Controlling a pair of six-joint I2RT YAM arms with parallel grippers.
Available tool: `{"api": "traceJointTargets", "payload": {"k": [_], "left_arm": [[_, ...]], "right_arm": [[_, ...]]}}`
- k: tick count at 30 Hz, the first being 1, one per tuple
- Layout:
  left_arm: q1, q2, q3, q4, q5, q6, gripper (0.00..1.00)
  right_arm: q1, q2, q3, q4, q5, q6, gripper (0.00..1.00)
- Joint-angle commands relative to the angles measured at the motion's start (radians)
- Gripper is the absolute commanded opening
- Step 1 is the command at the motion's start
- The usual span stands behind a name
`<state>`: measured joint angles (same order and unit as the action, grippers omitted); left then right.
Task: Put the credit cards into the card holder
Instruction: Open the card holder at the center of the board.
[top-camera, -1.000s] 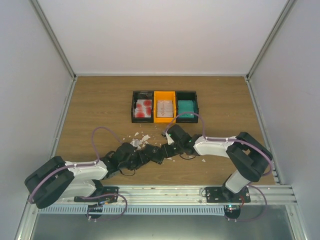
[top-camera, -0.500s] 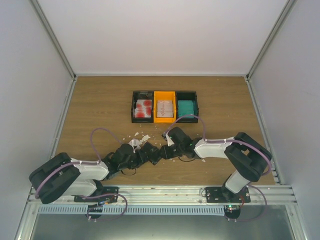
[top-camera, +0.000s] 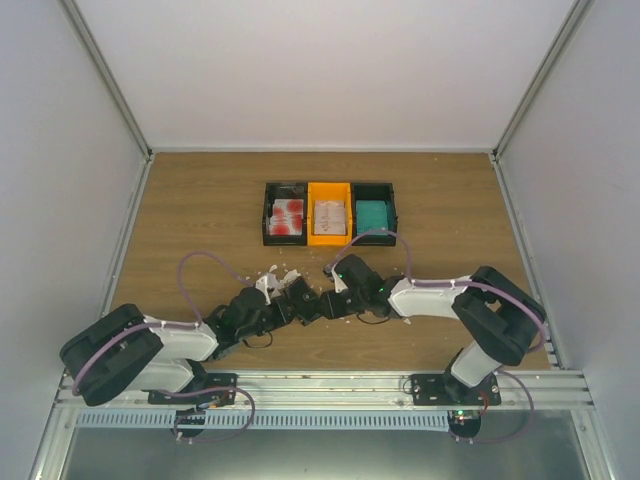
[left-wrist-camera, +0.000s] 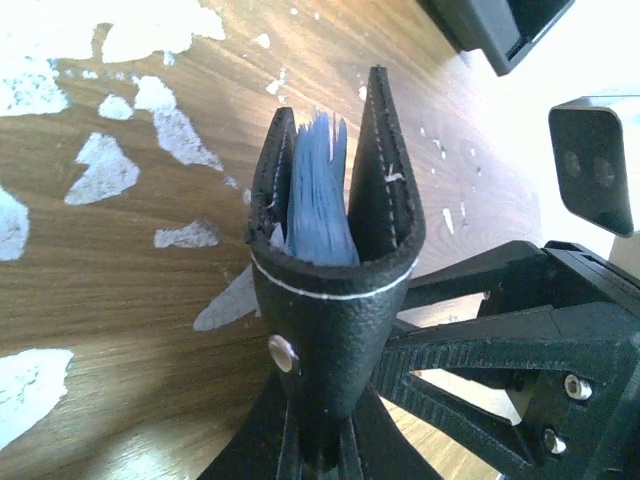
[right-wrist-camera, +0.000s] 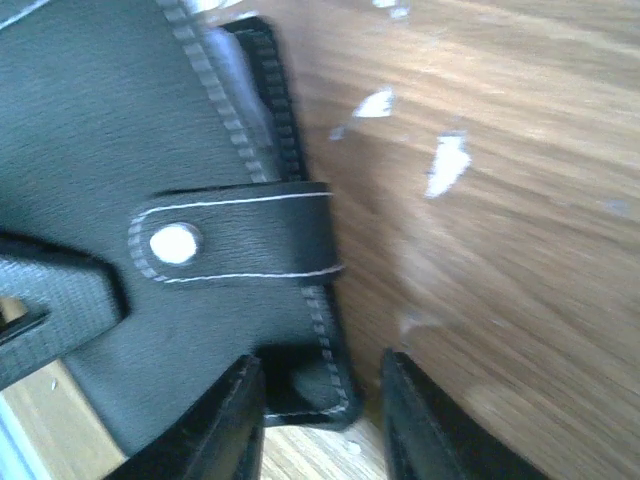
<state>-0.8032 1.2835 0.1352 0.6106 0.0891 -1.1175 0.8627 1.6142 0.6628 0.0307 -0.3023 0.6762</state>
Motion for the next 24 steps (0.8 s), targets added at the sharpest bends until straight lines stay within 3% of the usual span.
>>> {"api": "traceJointTargets", "payload": {"k": [1, 4, 9, 15, 24], "left_arm": [[-0.005, -0.053, -0.001, 0.071, -0.004, 0.081, 0.00], [-0.005, -0.110, 0.027, -0.022, 0.001, 0.131, 0.00], [-0.004, -0.211, 0.104, -0.187, -0.001, 0.228, 0.00], [-0.004, -0.258, 0.176, -0.296, 0.000, 0.315, 0.00], [-0.001, -0.219, 0.229, -0.336, 0.010, 0.363, 0.00]], "right_arm": [[0.012, -0.059, 0.029, -0.181, 0.172, -0.007, 0.39], [0.012, -0.133, 0.072, -0.227, 0.241, -0.018, 0.49], [0.013, -0.188, 0.134, -0.230, 0.218, -0.079, 0.58], [0.015, -0.171, 0.172, -0.208, 0.194, -0.095, 0.63], [0.015, -0.152, 0.172, -0.211, 0.176, -0.114, 0.69]]}}
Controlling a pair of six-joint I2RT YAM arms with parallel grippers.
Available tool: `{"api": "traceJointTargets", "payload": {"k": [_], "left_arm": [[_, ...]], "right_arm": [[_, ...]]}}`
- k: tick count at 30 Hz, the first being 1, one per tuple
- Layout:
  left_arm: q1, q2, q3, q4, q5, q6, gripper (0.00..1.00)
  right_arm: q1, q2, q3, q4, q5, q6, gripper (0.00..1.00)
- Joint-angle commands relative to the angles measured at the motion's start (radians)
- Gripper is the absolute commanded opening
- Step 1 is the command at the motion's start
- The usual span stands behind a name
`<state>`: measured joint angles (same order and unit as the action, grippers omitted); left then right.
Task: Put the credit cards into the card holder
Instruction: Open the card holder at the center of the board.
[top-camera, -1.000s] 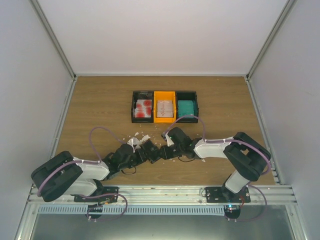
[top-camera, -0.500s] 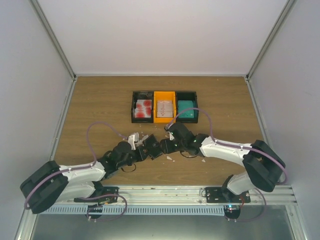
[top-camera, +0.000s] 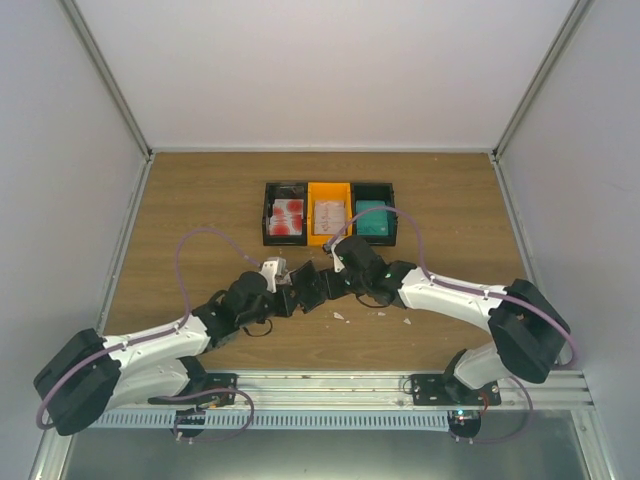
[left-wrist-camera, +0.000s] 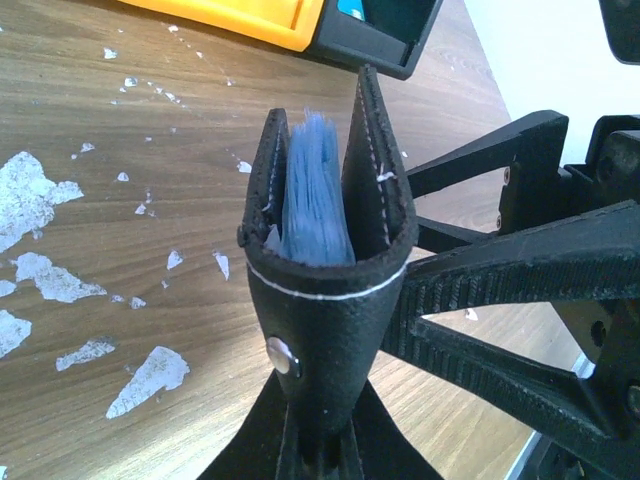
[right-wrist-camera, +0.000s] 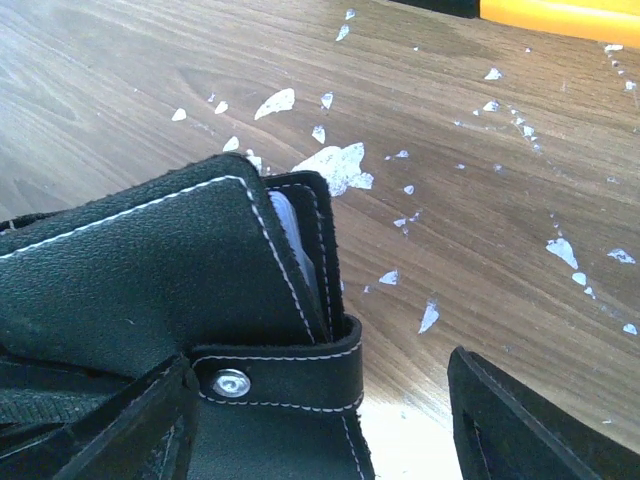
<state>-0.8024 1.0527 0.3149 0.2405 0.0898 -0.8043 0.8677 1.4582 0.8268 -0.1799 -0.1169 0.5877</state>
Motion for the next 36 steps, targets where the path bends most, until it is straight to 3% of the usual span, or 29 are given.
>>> {"api": "traceJointTargets", "payload": {"k": [1, 10, 16, 22, 25, 31, 36], "left_arm": [[-0.001, 0.015, 0.054, 0.035, 0.013, 0.053, 0.00], [-0.001, 0.045, 0.088, 0.035, 0.062, 0.103, 0.00], [0.008, 0.025, 0.088, -0.036, -0.040, 0.082, 0.00], [0.030, 0.026, 0.090, -0.071, -0.050, 0.104, 0.00], [0.037, 0.020, 0.092, -0.079, -0.046, 0.112, 0.00], [0.044, 0.022, 0.093, -0.077, -0.026, 0.117, 0.00], [0.045, 0.030, 0.094, -0.073, -0.004, 0.121, 0.00]], "right_arm": [[0.010, 0.006, 0.004, 0.004, -0.020, -0.027, 0.70], [0.011, 0.060, 0.023, -0.036, 0.027, -0.003, 0.68], [0.011, 0.067, 0.026, -0.184, 0.283, 0.090, 0.51], [0.011, 0.048, 0.033, -0.221, 0.327, 0.098, 0.30], [0.011, 0.029, 0.030, -0.178, 0.273, 0.070, 0.32], [0.010, -0.031, -0.008, -0.034, 0.123, 0.025, 0.49], [0.010, -0.024, -0.022, 0.016, 0.066, 0.019, 0.45]]}}
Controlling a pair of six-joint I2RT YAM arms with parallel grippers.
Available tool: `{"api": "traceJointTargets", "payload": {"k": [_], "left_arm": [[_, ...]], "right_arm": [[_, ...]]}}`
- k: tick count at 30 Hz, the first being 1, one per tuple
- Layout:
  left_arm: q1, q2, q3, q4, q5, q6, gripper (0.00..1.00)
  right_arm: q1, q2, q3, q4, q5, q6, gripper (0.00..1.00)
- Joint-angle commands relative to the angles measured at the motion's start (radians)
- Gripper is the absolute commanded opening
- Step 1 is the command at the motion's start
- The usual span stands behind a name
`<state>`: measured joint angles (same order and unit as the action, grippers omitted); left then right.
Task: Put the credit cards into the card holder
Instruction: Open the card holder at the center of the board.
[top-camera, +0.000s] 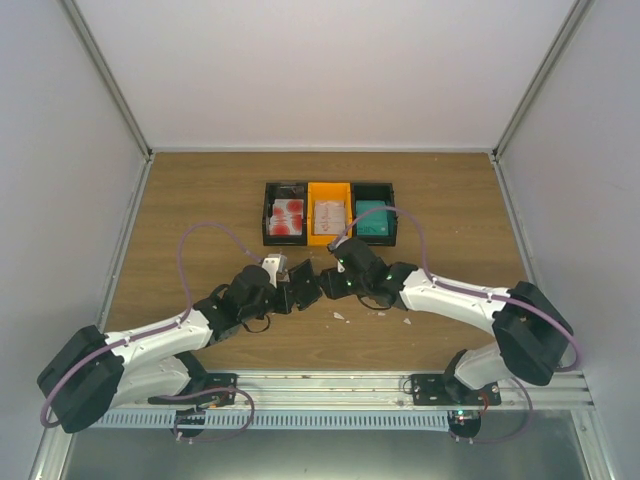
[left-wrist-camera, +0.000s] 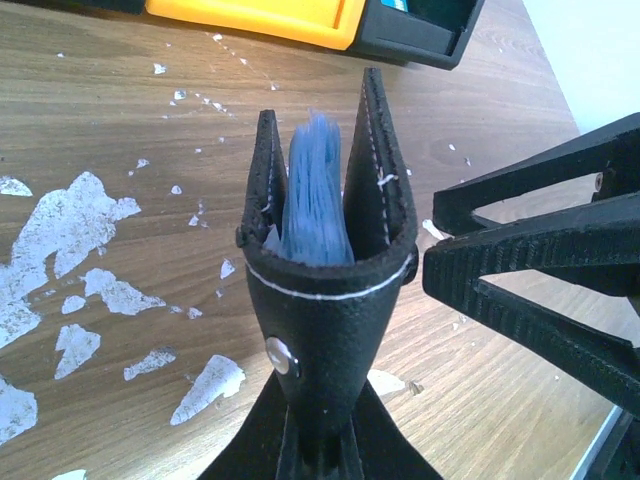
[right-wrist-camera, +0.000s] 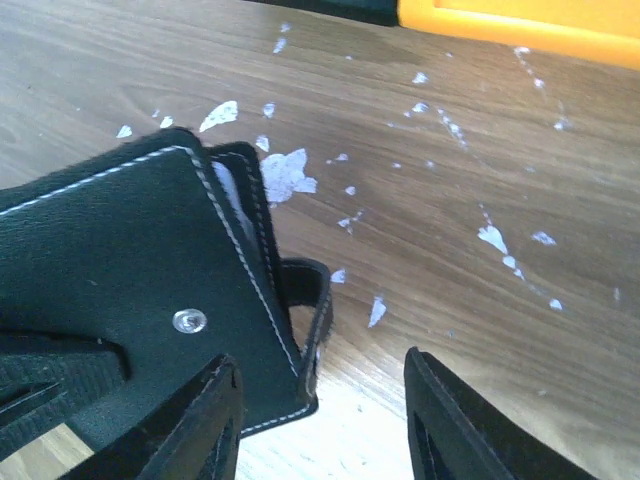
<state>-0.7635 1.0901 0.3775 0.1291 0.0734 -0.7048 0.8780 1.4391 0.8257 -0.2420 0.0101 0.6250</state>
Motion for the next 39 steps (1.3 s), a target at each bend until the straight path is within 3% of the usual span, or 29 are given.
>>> {"api": "traceJointTargets", "payload": {"k": [1, 12, 17, 19, 24, 27, 32, 39], "left_arm": [[0.007, -0.006, 0.033, 0.038, 0.015, 0.023, 0.00], [0.009, 0.013, 0.037, 0.028, 0.023, 0.006, 0.00], [0.013, 0.021, 0.032, 0.025, 0.027, -0.009, 0.00], [0.018, 0.030, 0.033, 0.008, 0.022, -0.022, 0.10], [0.036, 0.054, 0.020, -0.023, 0.005, -0.060, 0.47], [0.058, 0.066, 0.010, -0.027, 0.016, -0.070, 0.60], [0.093, 0.053, 0.010, -0.050, 0.026, -0.071, 0.66], [0.133, -0.032, 0.015, -0.104, 0.022, -0.063, 0.66]], "right_arm": [[-0.001, 0.004, -0.021, 0.082, -0.061, -0.020, 0.42], [-0.001, 0.089, -0.017, 0.072, -0.036, -0.015, 0.25], [0.000, 0.093, -0.020, 0.077, -0.042, -0.020, 0.02], [0.000, 0.080, -0.019, 0.063, -0.039, -0.019, 0.01], [-0.009, 0.054, 0.007, -0.049, -0.048, 0.001, 0.01], [-0.010, 0.026, 0.007, -0.082, -0.062, -0.001, 0.00], [-0.011, -0.020, 0.033, -0.119, -0.100, -0.018, 0.01], [-0.010, -0.037, 0.109, -0.130, -0.141, -0.038, 0.01]]}}
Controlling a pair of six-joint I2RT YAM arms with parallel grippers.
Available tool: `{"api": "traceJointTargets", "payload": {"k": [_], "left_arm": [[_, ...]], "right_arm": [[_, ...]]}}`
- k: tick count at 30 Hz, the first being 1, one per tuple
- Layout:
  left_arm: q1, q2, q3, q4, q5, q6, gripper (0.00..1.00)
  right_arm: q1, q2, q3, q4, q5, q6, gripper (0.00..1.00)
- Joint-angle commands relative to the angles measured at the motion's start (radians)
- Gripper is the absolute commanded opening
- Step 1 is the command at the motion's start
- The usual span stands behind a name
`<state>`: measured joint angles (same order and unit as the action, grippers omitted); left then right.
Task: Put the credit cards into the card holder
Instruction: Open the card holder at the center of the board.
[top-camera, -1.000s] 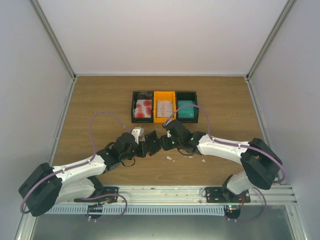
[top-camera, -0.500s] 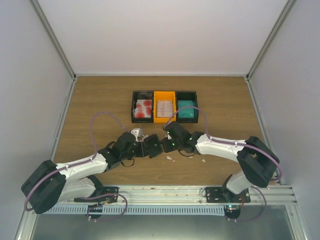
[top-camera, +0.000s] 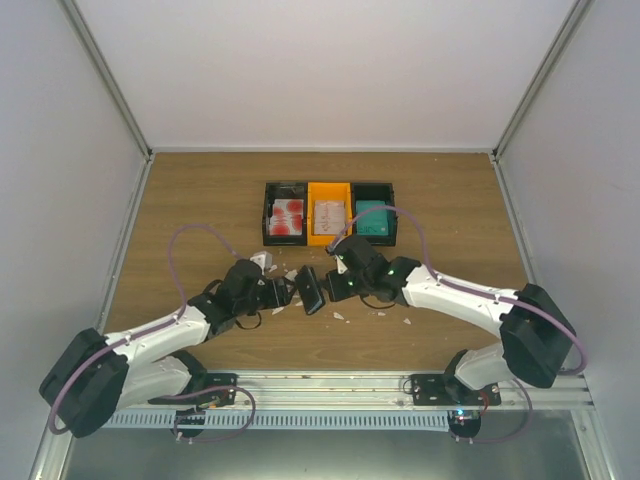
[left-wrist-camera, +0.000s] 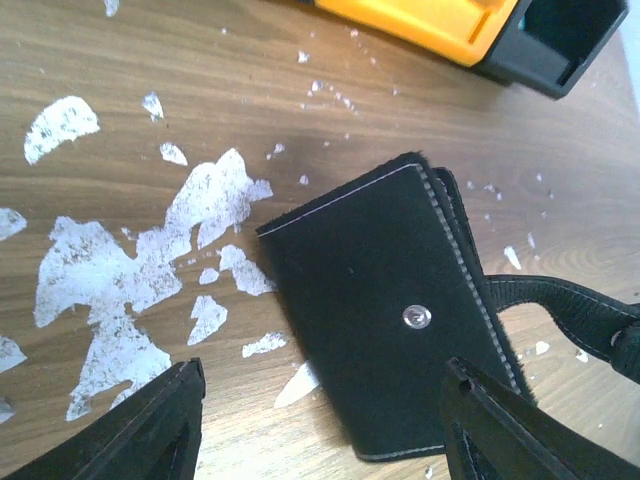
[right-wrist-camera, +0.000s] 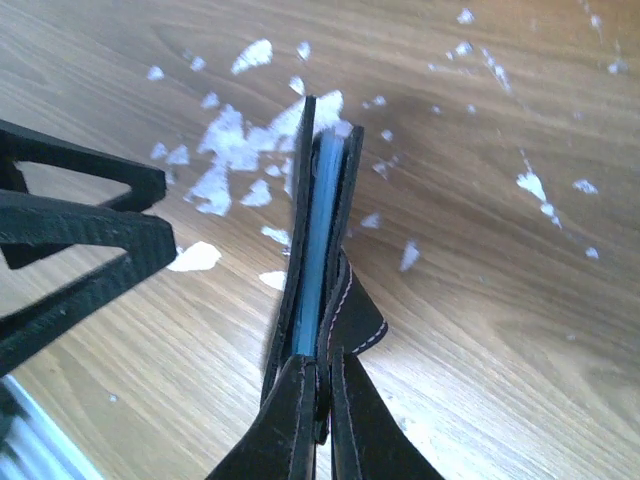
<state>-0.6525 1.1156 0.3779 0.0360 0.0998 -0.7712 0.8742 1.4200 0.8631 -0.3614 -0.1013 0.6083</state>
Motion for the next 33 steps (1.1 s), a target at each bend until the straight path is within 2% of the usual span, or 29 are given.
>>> {"api": "traceJointTargets", "payload": {"k": [1, 8, 13, 17, 26, 33], "left_arm": [[0.029, -0.070, 0.014, -0.019, -0.008, 0.003, 0.65], [0.098, -0.160, 0.002, -0.068, -0.013, -0.001, 0.60], [0.138, -0.164, -0.025, -0.011, 0.077, 0.013, 0.53], [0.142, -0.123, -0.038, 0.049, 0.150, 0.012, 0.47], [0.142, 0.018, -0.042, 0.180, 0.295, 0.007, 0.48], [0.143, 0.136, -0.039, 0.316, 0.396, -0.019, 0.43]], "right_arm": [[-0.007, -0.017, 0.086, -0.008, -0.035, -0.022, 0.01], [-0.007, 0.013, 0.105, 0.034, -0.080, -0.033, 0.01], [-0.007, 0.032, 0.093, 0.028, -0.036, -0.038, 0.00], [-0.010, 0.051, 0.095, -0.009, 0.061, -0.039, 0.01], [-0.037, 0.115, 0.073, -0.111, 0.299, -0.035, 0.01], [-0.047, 0.109, 0.038, -0.115, 0.313, -0.020, 0.01]]}}
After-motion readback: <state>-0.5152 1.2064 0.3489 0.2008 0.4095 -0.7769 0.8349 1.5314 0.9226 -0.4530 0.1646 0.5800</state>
